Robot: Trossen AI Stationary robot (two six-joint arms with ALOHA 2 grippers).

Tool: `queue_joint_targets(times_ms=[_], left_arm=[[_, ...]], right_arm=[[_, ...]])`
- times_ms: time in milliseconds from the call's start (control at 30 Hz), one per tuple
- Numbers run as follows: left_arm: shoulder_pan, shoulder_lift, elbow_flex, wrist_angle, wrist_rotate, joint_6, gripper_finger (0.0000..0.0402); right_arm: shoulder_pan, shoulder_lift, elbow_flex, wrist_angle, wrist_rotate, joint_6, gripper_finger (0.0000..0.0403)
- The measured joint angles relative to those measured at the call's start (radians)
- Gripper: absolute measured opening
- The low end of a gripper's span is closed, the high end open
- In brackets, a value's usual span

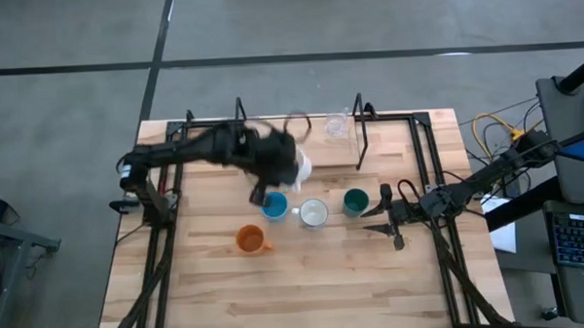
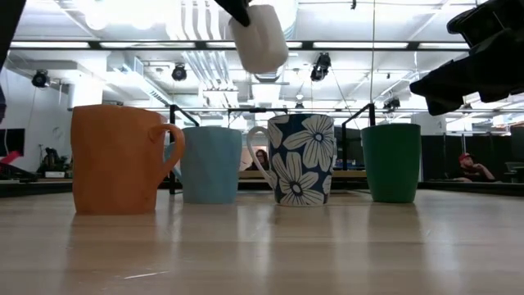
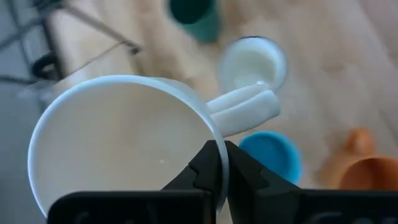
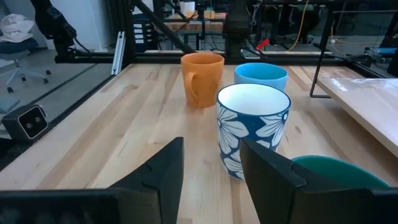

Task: Stack small to large cups/mugs on shelf
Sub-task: Put the white mug on the shelf

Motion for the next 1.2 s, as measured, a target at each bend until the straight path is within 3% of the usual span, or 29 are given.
queue_joint_targets(times_ms=[267, 733, 867, 1200], left_arm=[[0.180, 0.001, 0.111, 0.013, 0.010, 0.075, 0.0000], [0.308, 0.137, 0.264, 0.071, 0.058, 0.165, 0.0000], [0.344, 0.175, 0.326, 0.078, 0.102, 0.165, 0.0000], [0.425, 0.212, 0.323, 0.172, 0.248, 0.175, 0.0000]], right_arm=[[0.000, 0.000, 0.000, 0.000, 0.000, -0.007, 0.0151], [0.000, 0.000, 0.000, 0.000, 0.000, -0.009, 0.0151], [0.000, 0.000, 0.000, 0.000, 0.000, -0.002, 0.0151], [0.000, 0.000, 0.000, 0.002, 0.000, -0.004, 0.0151]])
